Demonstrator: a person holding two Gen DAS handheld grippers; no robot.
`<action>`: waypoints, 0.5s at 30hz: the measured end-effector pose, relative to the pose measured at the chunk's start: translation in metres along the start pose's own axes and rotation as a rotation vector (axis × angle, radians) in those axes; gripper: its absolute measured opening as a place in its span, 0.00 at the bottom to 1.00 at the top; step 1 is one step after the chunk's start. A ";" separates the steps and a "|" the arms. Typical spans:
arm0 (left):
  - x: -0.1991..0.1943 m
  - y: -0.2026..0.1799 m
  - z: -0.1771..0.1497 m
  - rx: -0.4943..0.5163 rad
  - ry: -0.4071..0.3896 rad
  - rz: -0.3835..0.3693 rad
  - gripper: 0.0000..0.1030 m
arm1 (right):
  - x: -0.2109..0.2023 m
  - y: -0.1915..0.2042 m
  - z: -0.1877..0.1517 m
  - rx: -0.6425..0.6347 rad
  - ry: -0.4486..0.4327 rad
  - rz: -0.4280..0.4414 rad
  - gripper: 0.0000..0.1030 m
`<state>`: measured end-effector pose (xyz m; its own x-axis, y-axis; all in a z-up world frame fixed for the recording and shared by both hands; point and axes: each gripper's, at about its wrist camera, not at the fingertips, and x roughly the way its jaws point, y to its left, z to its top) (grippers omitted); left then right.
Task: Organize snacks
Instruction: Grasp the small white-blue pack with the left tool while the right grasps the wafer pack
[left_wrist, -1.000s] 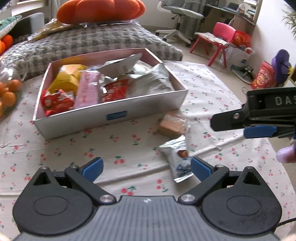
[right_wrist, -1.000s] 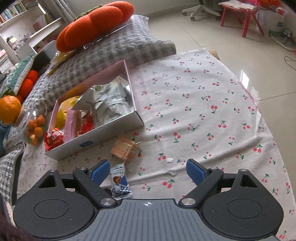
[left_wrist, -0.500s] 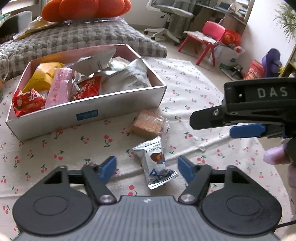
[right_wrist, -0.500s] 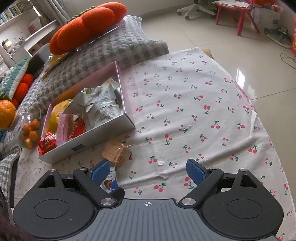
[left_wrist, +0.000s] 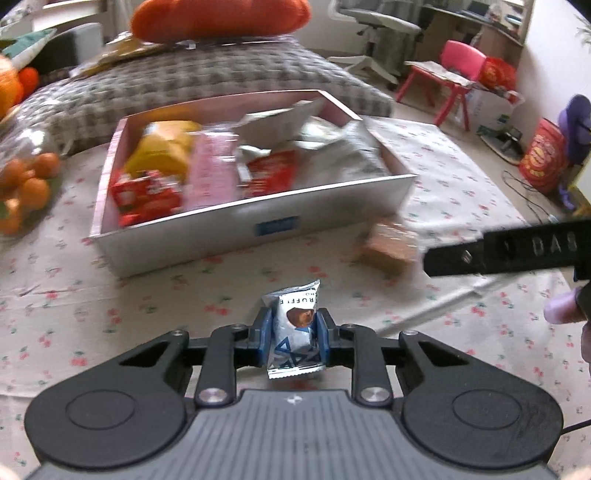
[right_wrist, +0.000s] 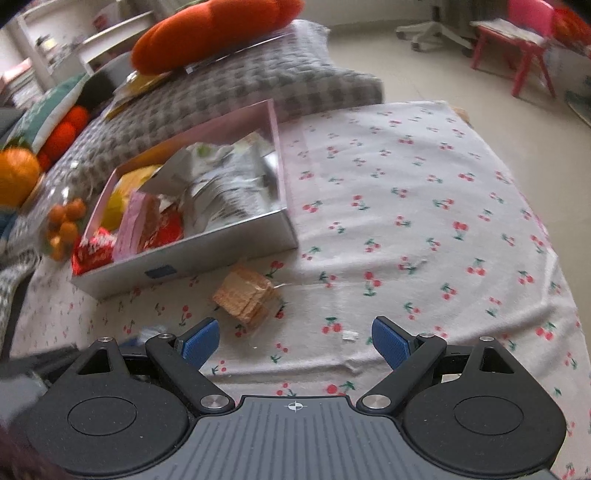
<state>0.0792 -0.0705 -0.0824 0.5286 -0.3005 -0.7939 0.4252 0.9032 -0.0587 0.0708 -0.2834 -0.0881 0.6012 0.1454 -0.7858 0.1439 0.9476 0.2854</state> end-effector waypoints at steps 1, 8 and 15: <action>-0.002 0.005 -0.001 -0.007 0.000 0.006 0.22 | 0.003 0.004 -0.001 -0.026 0.002 0.002 0.89; -0.016 0.035 -0.010 -0.030 0.000 0.049 0.22 | 0.026 0.035 -0.010 -0.192 0.028 -0.013 0.89; -0.020 0.051 -0.012 -0.032 0.007 0.065 0.22 | 0.037 0.063 -0.016 -0.318 -0.010 -0.078 0.89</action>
<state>0.0811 -0.0146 -0.0767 0.5486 -0.2391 -0.8012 0.3668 0.9299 -0.0264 0.0896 -0.2138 -0.1082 0.6059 0.0680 -0.7927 -0.0622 0.9973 0.0380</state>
